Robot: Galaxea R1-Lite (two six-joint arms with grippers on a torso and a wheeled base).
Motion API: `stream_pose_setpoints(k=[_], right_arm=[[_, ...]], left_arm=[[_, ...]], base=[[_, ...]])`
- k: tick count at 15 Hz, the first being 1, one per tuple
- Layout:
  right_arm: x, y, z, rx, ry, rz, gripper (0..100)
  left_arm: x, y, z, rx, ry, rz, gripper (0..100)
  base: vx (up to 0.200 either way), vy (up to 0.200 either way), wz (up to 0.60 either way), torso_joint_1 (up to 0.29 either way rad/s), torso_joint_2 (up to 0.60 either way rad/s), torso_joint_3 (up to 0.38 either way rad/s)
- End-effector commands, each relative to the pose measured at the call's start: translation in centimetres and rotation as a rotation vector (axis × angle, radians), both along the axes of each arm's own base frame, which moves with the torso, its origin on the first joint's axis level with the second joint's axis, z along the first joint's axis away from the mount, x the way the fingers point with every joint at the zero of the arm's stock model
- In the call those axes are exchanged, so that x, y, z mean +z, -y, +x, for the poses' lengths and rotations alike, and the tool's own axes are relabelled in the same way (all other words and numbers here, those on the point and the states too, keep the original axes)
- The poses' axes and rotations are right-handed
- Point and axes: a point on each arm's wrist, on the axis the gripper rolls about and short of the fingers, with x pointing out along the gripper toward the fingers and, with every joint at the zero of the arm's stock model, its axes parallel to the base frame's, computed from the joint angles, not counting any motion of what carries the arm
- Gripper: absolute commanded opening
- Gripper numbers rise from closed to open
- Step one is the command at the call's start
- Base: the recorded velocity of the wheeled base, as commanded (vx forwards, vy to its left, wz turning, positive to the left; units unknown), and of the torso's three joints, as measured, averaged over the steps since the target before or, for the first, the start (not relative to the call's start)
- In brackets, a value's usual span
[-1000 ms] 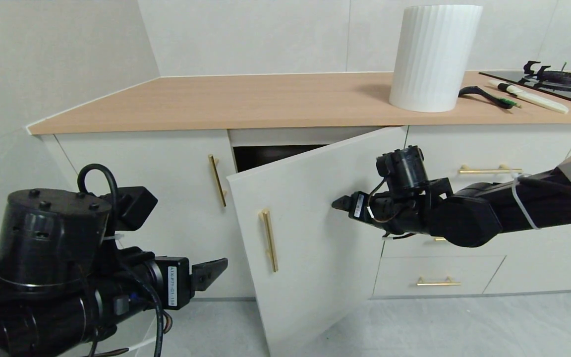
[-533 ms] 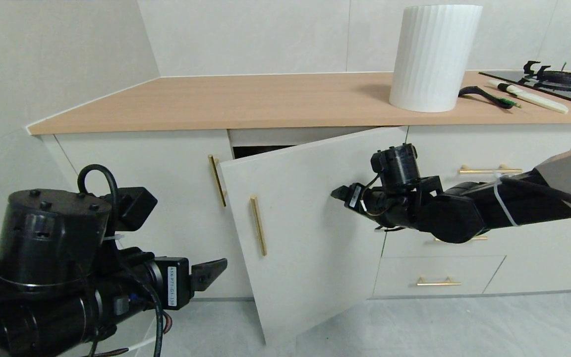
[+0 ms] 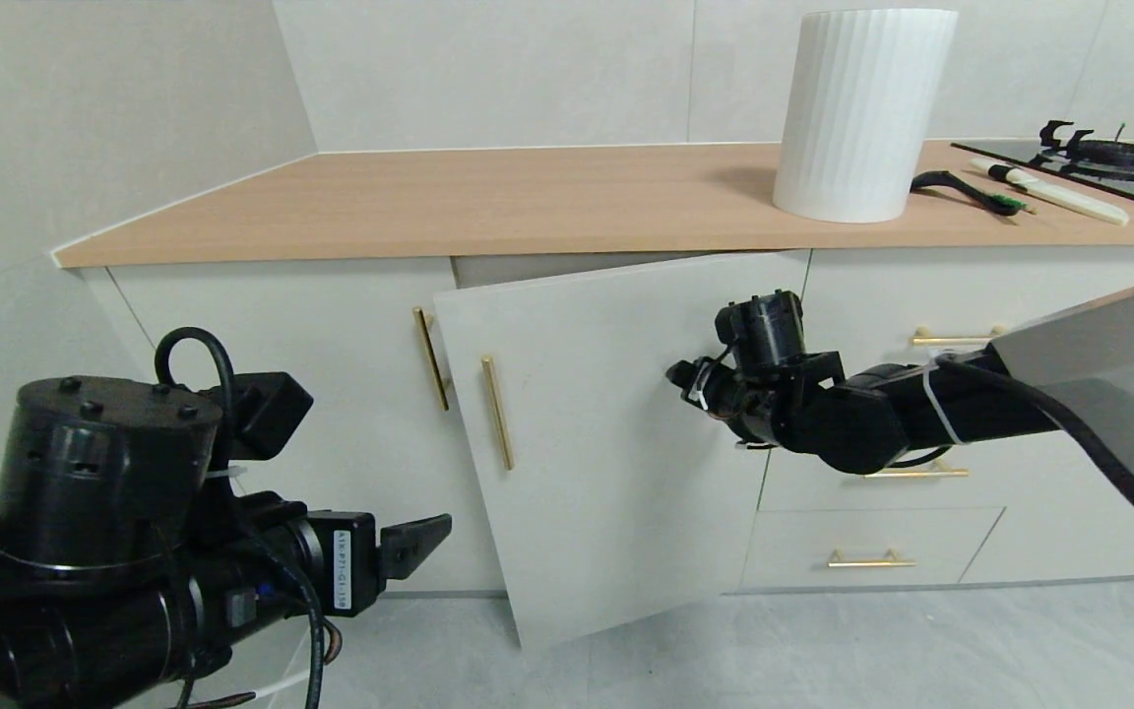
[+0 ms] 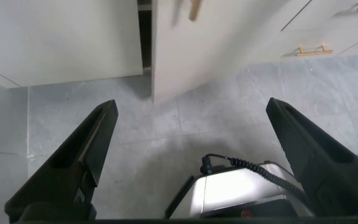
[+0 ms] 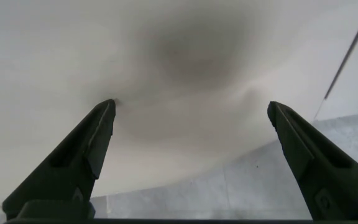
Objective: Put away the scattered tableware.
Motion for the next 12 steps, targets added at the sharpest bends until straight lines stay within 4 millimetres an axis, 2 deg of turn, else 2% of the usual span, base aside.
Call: stream_pose_setpoints(k=[1, 12], right_arm=[[-0.9, 0.0, 0.6, -0.014, -0.002, -0.006, 100], [-2.4, 0.3, 3.1, -0.157, 0.035, -0.052, 100]], left_arm=[[0.0, 0.0, 0.0, 0.001, 0.0, 0.0, 100], [0.0, 0.0, 0.0, 0.001, -0.001, 0.001, 100]], base=[[0.0, 0.0, 0.0, 0.0, 0.0, 0.0], [0.0, 0.0, 0.0, 0.0, 0.0, 0.0]])
